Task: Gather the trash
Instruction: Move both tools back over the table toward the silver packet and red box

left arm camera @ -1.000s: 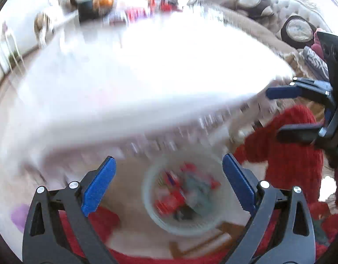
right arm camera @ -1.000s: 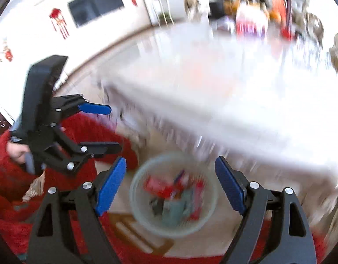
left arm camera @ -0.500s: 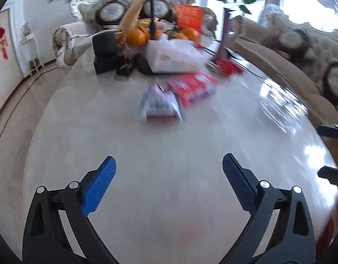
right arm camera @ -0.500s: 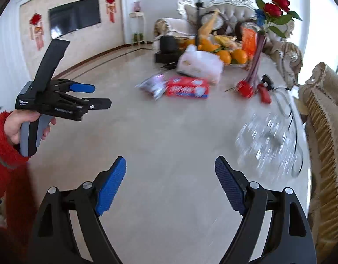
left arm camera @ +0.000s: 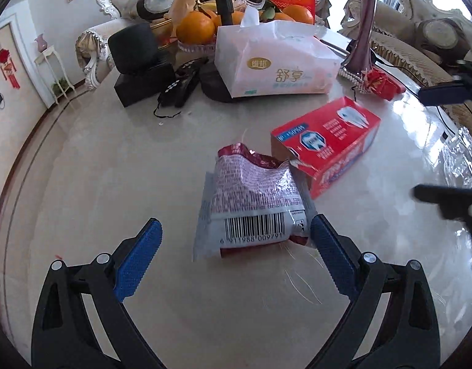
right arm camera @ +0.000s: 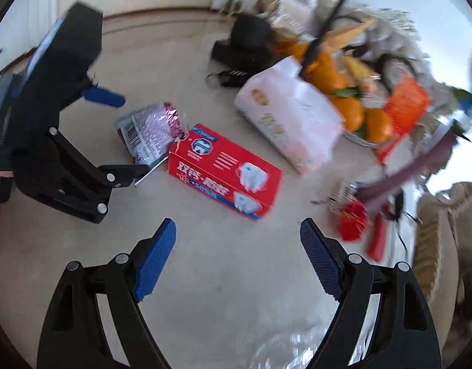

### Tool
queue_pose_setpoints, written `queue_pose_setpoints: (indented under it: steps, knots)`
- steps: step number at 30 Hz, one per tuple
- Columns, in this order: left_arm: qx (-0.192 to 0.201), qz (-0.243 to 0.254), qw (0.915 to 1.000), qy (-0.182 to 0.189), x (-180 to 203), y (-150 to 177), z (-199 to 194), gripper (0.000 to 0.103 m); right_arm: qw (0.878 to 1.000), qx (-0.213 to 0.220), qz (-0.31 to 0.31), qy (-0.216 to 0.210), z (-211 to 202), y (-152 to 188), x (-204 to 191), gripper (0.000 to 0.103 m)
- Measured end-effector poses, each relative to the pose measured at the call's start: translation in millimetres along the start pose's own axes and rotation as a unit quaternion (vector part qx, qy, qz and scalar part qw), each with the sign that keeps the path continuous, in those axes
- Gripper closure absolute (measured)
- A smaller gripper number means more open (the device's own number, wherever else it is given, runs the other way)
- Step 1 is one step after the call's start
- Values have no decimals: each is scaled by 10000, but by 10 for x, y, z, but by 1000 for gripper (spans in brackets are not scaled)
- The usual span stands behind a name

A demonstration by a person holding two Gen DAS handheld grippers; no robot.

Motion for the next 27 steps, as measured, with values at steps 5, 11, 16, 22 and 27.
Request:
queue_pose_setpoints:
  steps: [5,11,16,22,27]
  knots:
    - [-118,115,9997,-175,-117,-24,157,8,9981,-303,-536,-89,175,-234,31,24]
    - [-248,-101,9992,298,-304,-73,286,8,9917,-821,-838,-531,396,-450,100,24]
    - [-28,645,9967,495,-210,-137,235,8,9847,-1090,-1014,-904,530,-526,95,24]
    - [-19,786,9950,618,-209,-249,218,8,9773,-1402,-1132,-1117,700,-604,171,24]
    - [-108,636,9969,460,-158,-327,342,8,9799,-1304,-740,-1314,768,-581,297,24]
Point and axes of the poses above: each gripper's, at about its wrist camera, not at the fingertips, and z roughly the way its jaws point, x to its right, y to its underside, the point moved 2 cm from there along z, roughly the way its jaws point, and after that the axes turned 15 degrees about -y, right-handed, at the moved point
